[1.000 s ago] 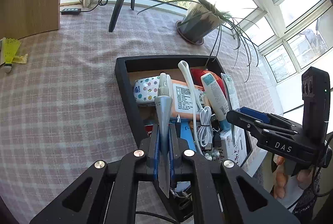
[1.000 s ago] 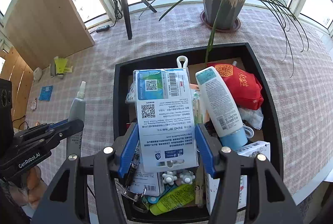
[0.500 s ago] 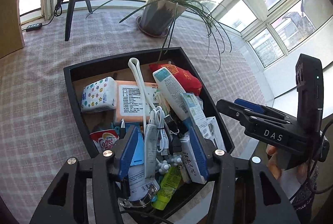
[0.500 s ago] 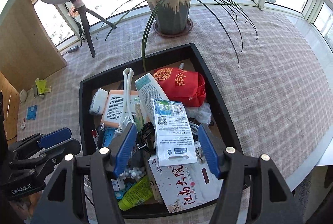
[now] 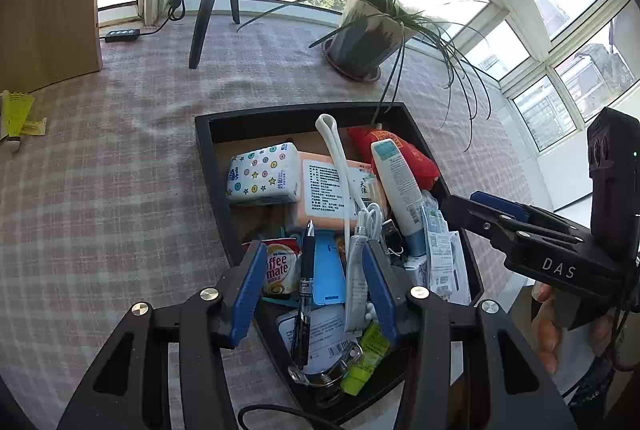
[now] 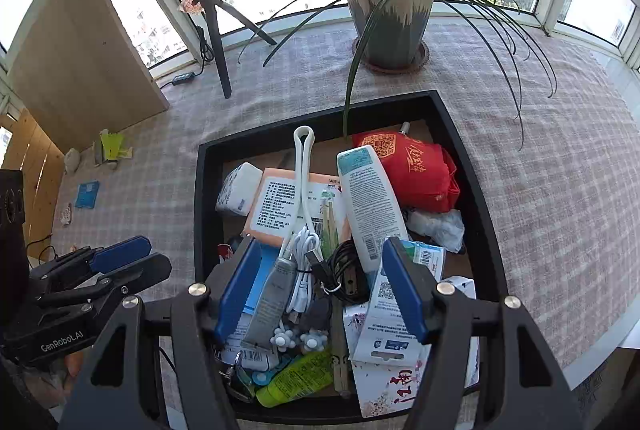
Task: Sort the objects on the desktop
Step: 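Move both open grippers back over the table items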
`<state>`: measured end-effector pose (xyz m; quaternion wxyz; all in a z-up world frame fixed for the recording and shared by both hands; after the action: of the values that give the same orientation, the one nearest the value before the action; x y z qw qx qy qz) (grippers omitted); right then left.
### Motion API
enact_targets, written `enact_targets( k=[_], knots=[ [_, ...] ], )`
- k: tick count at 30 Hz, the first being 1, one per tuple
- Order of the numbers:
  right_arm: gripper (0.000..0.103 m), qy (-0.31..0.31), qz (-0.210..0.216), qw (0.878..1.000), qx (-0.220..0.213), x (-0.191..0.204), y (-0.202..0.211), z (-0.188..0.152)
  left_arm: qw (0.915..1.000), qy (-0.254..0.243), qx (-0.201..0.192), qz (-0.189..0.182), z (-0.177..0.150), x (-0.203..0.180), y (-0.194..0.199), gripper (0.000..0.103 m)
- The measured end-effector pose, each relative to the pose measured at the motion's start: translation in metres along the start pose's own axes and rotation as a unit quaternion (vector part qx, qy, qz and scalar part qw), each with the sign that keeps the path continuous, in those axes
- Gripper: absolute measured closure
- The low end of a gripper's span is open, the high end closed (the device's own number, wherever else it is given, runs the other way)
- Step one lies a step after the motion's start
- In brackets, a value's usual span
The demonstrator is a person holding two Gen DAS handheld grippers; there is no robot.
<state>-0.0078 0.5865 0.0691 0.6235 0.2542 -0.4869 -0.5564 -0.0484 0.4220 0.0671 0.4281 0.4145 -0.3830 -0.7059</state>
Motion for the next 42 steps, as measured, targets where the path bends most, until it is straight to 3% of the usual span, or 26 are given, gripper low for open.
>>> enact_targets(
  k=[8, 20, 32, 42],
  knots=[
    [0.041, 0.052, 0.046, 0.997, 0.025, 0.054, -0.030, 0.012, 0.9966, 0.074, -0.009, 0.036, -0.007, 0.069, 0.009, 0.057],
    [0.041, 0.103, 0.095, 0.989, 0.044, 0.143, -0.059, 0.023, 0.9850, 0.145, -0.018, 0.091, -0.017, 0.182, 0.029, 0.057],
    [0.041, 0.093, 0.116, 0.987, 0.061, 0.235, -0.111, 0.034, 0.9687, 0.206, -0.029, 0.136, -0.017, 0.342, 0.066, 0.057],
    [0.041, 0.078, 0.127, 0.985, 0.088, 0.330, -0.189, 0.059, 0.9497, 0.265, -0.030, 0.165, -0.028, 0.482, 0.082, 0.057]
  ],
)
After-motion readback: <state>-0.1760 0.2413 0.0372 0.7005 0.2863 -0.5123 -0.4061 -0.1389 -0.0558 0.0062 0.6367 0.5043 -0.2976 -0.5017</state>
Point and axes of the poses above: each gripper's, at about its wrist camera, not at the fingertips, and y roughly against the way its jaws point, x to its left, z to its top, the point moved 8 cm from there along -y, roughly the way its jaws point, and after that the axes turned 10 degrees about z, right-handed, at the moved point
